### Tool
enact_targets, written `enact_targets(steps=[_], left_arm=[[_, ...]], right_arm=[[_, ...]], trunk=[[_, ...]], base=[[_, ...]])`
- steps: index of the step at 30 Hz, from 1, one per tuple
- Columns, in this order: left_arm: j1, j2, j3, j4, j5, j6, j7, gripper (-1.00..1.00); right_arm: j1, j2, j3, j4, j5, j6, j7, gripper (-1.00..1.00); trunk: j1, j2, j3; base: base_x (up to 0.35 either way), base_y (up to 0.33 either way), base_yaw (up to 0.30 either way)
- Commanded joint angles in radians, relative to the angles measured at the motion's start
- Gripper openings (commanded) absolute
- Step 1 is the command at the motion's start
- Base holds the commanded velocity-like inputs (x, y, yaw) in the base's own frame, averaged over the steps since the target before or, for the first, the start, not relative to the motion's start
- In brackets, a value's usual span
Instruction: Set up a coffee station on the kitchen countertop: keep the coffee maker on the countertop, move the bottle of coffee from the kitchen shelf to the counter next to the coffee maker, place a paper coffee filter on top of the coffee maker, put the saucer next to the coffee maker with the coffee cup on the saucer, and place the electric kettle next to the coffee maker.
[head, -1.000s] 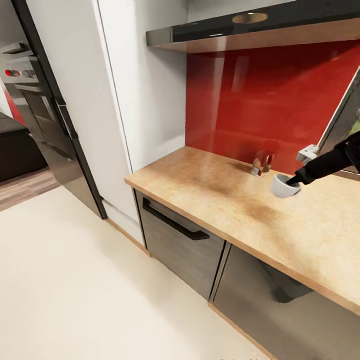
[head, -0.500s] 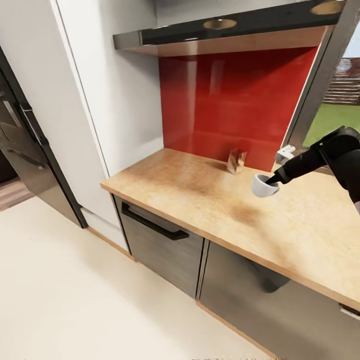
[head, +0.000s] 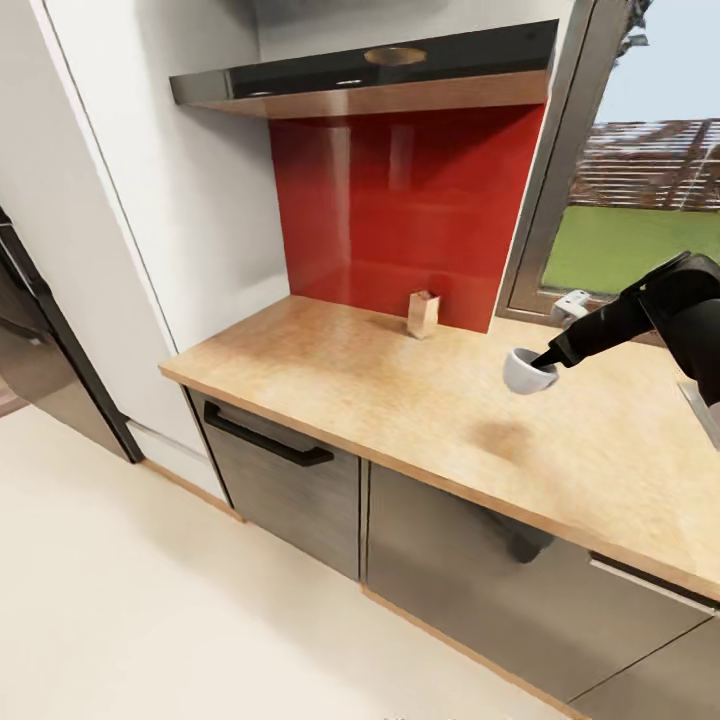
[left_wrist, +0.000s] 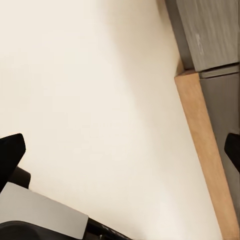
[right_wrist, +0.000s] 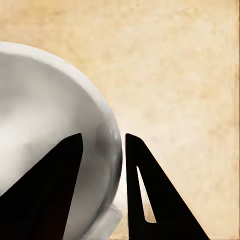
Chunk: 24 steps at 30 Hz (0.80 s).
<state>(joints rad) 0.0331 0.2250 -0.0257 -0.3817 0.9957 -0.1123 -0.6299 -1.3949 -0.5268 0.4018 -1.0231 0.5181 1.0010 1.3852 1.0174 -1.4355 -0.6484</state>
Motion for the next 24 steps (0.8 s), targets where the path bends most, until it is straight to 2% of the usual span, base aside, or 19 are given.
enact_targets(steps=[1, 18, 24], left_arm=[[0.001, 0.001, -0.003, -0.002, 0.003, -0.004, -0.001, 1.00], [0.001, 0.001, -0.003, -0.003, 0.002, -0.004, -0.001, 1.00], [0.001, 0.001, -0.003, -0.003, 0.002, -0.004, -0.001, 1.00]], right_arm=[[-0.001, 0.000, 0.001, 0.000, 0.010, 0.009, 0.011, -1.00], [-0.001, -0.005, -0.001, 0.010, 0.009, 0.008, 0.012, -1.00], [-0.001, -0.007, -0.020, 0.017, 0.008, 0.007, 0.012, -1.00]], trunk=[[0.000, 0.000, 0.000], [0.000, 0.000, 0.001], [0.000, 0.000, 0.001]], base=[[-0.088, -0.207, -0.103], [-0.137, -0.259, -0.069], [-0.176, -0.264, -0.009]])
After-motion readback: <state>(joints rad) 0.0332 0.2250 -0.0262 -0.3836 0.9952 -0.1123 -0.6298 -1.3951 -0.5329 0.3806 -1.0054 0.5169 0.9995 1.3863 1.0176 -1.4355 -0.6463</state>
